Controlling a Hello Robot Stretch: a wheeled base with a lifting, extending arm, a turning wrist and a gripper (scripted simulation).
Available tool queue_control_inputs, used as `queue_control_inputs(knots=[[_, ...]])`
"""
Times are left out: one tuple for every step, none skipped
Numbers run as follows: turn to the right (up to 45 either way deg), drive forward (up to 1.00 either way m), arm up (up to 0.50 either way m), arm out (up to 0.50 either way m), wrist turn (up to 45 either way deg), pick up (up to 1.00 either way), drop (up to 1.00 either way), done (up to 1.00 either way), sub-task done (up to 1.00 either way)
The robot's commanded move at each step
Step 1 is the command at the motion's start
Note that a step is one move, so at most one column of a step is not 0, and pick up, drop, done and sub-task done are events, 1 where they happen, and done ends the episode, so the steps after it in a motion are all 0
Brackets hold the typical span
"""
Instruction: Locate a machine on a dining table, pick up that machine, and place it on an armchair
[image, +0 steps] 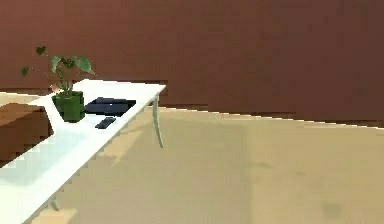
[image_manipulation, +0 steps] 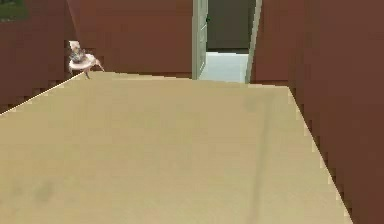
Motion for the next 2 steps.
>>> queue_control_inputs(knots=[[0.0, 0.75, 0.0, 0.0, 0.0, 0.0, 0.0, 0.0, 0.0], [-45.0, 0.0, 0.0, 0.0, 0.0, 0.0, 0.0, 0.0, 0.0]])
